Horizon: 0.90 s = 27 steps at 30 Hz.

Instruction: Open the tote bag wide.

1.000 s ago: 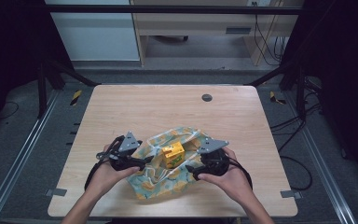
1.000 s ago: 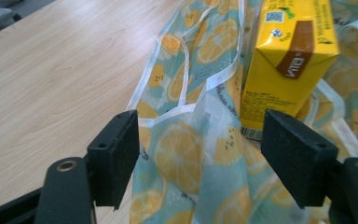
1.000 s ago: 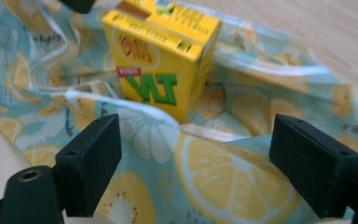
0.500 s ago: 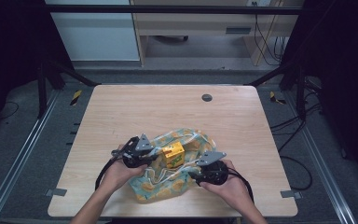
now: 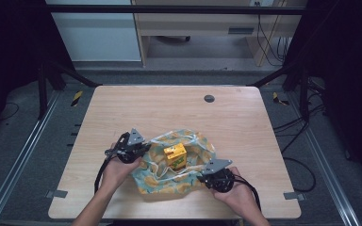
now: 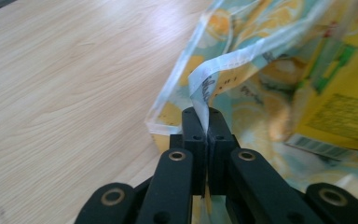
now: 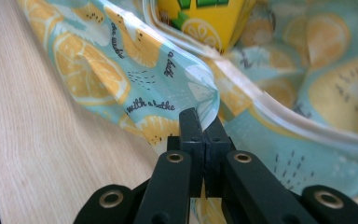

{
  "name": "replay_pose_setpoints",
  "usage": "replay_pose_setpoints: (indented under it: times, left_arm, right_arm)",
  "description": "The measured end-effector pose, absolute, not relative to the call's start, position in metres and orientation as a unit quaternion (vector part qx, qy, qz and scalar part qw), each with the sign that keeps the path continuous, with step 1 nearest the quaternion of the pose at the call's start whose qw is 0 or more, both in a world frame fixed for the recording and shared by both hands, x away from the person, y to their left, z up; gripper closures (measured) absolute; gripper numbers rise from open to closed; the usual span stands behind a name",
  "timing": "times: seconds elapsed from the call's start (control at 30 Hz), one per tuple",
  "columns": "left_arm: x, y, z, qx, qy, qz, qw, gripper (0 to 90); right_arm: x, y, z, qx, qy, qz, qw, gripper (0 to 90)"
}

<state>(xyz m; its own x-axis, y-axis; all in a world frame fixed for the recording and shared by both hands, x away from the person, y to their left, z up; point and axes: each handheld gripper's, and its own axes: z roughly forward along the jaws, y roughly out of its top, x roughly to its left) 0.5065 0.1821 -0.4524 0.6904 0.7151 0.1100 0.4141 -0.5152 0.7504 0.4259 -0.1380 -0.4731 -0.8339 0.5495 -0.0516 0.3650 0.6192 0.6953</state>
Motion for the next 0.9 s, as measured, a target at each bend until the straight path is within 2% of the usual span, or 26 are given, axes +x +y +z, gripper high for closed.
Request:
replay_pose_setpoints:
  times: [0.9]
  left_arm:
    - [0.520,0.198,-0.473,0.842,0.366,0.193,0.346,89.9]
  right_arm:
    - [0.424,-0.163,-0.490,0.284,0.891,0.336,0.110,90.0]
